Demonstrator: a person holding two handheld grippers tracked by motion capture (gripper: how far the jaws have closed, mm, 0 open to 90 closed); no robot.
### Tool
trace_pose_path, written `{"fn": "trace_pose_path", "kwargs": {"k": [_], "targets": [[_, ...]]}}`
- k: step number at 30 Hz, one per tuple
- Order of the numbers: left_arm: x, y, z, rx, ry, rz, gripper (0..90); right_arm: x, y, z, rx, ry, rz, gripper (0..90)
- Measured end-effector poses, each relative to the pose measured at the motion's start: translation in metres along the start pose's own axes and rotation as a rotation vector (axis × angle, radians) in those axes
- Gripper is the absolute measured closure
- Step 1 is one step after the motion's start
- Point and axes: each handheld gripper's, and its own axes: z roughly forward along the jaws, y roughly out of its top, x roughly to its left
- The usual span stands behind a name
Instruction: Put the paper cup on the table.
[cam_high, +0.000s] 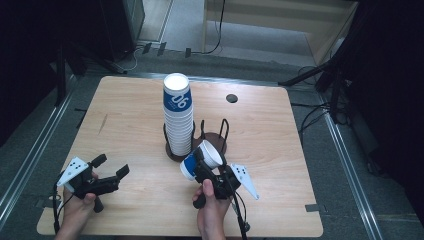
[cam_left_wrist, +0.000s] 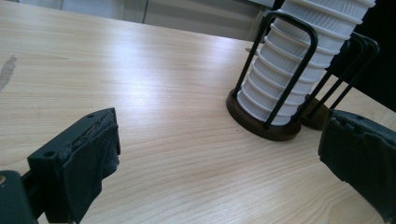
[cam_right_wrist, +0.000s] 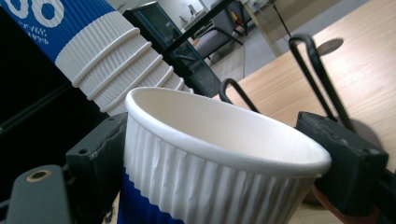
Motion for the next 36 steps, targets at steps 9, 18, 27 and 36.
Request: {"fn": "trace_pose_path", "kwargs": {"k": [9, 18, 27, 36], "targets": [[0.01, -0.004, -0.001, -0.002, 0.033, -0.006, 0.0, -0.004, 0.006, -0.003, -0.046, -0.01, -0.095, 13.9], [0.014, -0.009, -0.001, 0.007, 0.062, -0.003, 0.0, -0.012, 0.011, -0.004, -0.069, -0.043, -0.196, 13.8], [0.012, -0.01, -0.003, 0.016, 0.045, 0.011, 0.0, -0.025, 0.027, -0.009, -0.097, -0.075, -0.268, 13.8], [0.01, -0.013, -0.002, 0.033, 0.059, 0.038, 0.0, -0.041, 0.042, -0.011, -0.116, -0.118, -0.316, 13.8]]}}
